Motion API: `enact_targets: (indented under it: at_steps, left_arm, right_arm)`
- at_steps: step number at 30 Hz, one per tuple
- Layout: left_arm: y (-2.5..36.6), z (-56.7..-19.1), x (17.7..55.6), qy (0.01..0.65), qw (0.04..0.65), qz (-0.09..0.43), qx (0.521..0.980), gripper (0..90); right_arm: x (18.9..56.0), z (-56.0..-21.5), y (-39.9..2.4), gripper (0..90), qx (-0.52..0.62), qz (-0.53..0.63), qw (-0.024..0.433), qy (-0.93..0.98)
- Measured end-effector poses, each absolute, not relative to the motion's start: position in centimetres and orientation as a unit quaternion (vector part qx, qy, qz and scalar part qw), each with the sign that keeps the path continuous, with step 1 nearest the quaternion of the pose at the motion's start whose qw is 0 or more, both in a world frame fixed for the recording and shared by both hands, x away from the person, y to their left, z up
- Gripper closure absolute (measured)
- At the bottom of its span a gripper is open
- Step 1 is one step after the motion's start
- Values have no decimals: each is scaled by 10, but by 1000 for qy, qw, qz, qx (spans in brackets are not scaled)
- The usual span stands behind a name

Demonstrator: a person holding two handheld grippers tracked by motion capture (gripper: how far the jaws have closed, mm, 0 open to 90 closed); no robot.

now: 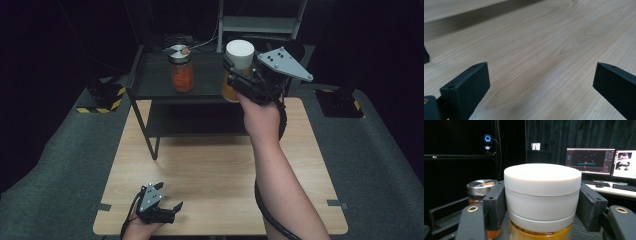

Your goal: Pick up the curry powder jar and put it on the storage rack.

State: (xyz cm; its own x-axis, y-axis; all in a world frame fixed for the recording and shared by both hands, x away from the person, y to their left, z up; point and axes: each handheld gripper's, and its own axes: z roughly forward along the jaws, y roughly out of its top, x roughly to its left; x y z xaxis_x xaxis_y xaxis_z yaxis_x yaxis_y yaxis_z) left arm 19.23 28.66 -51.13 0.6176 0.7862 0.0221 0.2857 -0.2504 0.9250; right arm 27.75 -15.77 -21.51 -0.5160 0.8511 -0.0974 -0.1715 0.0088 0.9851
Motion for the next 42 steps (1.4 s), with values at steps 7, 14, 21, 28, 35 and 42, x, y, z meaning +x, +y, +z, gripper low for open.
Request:
enact_targets:
  at_steps: [7,14,21,28,35,42]
  left_arm:
    - [288,-512,193,357,500,249,748,12]
    - [290,-512,194,358,503,245,748,12]
    - [290,-512,194,357,502,244,748,12]
    - [290,-512,194,358,503,243,748,12]
    - [290,-512,194,356,502,244,749,12]
    - [290,-511,195,355,502,244,750,12]
  right_arm:
    - [292,-213,-148,333,290,636,407,588]
    - [305,-215,-144,334,295,631,410,589]
    - [313,-216,-143,334,306,629,407,587]
    - [319,-217,-147,333,310,633,402,585]
    - [320,-218,-146,329,306,633,404,585]
    - [321,-217,-146,323,305,634,403,585]
